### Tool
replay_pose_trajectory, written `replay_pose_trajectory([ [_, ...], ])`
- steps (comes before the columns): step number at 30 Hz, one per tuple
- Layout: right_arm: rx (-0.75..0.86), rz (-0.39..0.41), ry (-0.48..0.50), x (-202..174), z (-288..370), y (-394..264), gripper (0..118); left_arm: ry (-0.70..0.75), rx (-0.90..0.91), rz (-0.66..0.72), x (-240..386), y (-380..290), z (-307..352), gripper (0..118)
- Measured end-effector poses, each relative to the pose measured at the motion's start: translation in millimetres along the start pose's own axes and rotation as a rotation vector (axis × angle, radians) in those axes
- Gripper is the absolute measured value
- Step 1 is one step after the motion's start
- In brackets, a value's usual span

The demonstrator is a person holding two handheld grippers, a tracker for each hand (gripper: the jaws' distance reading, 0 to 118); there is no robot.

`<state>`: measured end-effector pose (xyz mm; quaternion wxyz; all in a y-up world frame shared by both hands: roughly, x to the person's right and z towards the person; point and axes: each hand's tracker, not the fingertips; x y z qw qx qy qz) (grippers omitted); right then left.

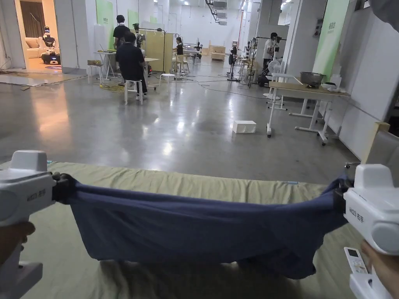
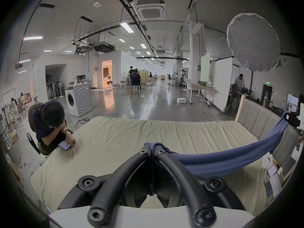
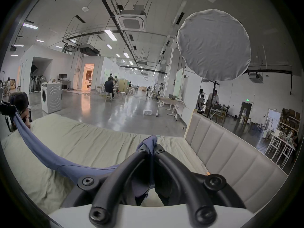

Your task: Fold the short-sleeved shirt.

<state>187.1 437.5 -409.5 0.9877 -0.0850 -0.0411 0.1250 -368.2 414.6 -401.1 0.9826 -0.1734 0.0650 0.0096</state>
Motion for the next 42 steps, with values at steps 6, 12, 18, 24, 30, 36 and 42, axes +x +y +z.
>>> replay_pose_trajectory([
  [6,-0.086,0.022,0.036,0,57,-42,3,-0.022,-0.070,0.025,-9,-53,50,3],
  [12,-0.294,-0.011,0.098,-9,95,-112,3,-0.048,-0.252,0.013,-14,-129,77,3],
  [18,-0.508,-0.034,0.130,-21,114,-192,3,-0.052,-0.467,0.021,-17,-209,79,3],
  [24,-0.693,0.002,0.168,-35,108,-263,3,-0.037,-0.693,0.030,-16,-281,55,3],
  [30,-0.814,0.020,0.156,-46,89,-311,3,-0.021,-0.802,0.013,-14,-321,26,3],
  [36,-0.852,0.011,0.149,-54,80,-323,5,-0.009,-0.809,0.016,-12,-318,15,5],
  [42,-0.687,-0.034,0.106,-60,79,-285,81,0.015,-0.637,-0.032,9,-283,19,69],
])
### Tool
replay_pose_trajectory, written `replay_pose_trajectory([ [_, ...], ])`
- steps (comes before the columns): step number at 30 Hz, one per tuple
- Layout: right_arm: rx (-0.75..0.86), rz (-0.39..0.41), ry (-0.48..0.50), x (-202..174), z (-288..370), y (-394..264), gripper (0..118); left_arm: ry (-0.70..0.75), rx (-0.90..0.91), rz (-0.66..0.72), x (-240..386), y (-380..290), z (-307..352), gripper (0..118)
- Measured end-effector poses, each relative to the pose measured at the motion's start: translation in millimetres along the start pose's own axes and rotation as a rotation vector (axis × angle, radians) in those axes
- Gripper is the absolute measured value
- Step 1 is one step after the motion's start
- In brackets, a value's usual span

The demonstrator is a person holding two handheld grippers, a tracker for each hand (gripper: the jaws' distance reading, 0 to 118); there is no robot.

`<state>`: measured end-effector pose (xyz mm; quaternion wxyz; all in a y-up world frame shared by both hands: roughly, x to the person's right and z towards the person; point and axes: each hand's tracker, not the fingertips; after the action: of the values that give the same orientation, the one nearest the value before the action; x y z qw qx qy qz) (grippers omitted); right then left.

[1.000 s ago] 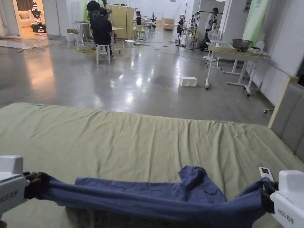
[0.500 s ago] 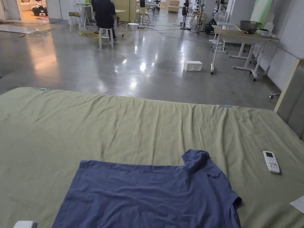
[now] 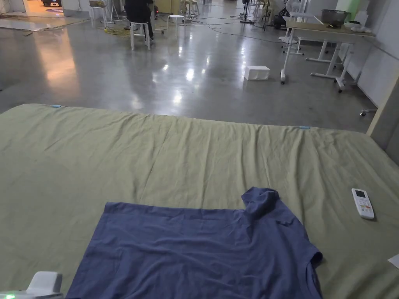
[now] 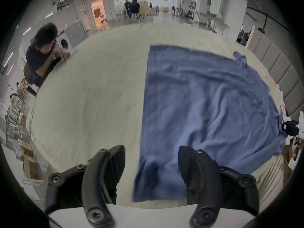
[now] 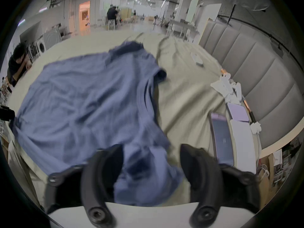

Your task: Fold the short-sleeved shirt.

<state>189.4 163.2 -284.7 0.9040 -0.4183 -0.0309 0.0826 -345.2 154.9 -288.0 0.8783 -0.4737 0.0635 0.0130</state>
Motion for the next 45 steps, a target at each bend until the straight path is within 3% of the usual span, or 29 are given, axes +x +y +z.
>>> replay_pose_trajectory([
  [8,0.435,-0.099,0.006,-34,33,56,84,-0.062,0.392,0.029,59,48,44,64],
  [10,0.549,-0.154,-0.005,-42,42,62,84,-0.101,0.445,0.070,62,57,48,45],
  [14,0.669,-0.153,-0.019,-55,52,76,83,-0.076,0.609,0.070,77,66,60,19],
  [15,0.694,-0.129,-0.021,-58,53,82,80,-0.053,0.632,0.047,82,68,62,16],
  [16,0.699,-0.135,-0.025,-59,55,86,66,-0.045,0.645,0.028,84,70,63,10],
  [18,0.745,-0.113,-0.028,-62,59,96,28,-0.051,0.669,0.014,88,75,64,8],
  [19,0.762,-0.095,-0.044,-63,57,102,18,-0.040,0.685,0.012,90,76,66,5],
  [21,0.775,-0.078,-0.080,-67,57,112,15,-0.035,0.721,0.004,74,85,52,4],
  [23,0.784,-0.107,-0.027,-64,56,120,7,-0.010,0.774,0.018,67,90,50,4],
  [25,0.778,-0.104,-0.035,-68,54,126,0,-0.030,0.805,0.036,57,95,49,4],
  [26,0.855,-0.041,-0.075,-70,58,129,0,-0.017,0.802,0.037,51,100,47,4],
  [28,0.833,-0.068,-0.051,-73,54,132,0,0.011,0.804,0.031,39,108,40,4],
  [29,0.880,-0.012,-0.091,-76,57,136,0,0.018,0.806,0.032,38,99,29,4],
  [31,0.842,-0.053,-0.039,-75,48,140,0,0.026,0.780,0.045,23,105,15,4],
  [37,0.785,-0.026,-0.019,-79,22,151,0,-0.006,0.540,0.012,-8,144,-51,4],
  [44,0.696,-0.015,-0.005,-76,-19,154,0,-0.033,0.248,0.092,-74,213,-178,6],
  [45,0.677,-0.011,-0.011,-75,-25,154,0,-0.039,0.223,0.099,-35,215,-177,11],
])
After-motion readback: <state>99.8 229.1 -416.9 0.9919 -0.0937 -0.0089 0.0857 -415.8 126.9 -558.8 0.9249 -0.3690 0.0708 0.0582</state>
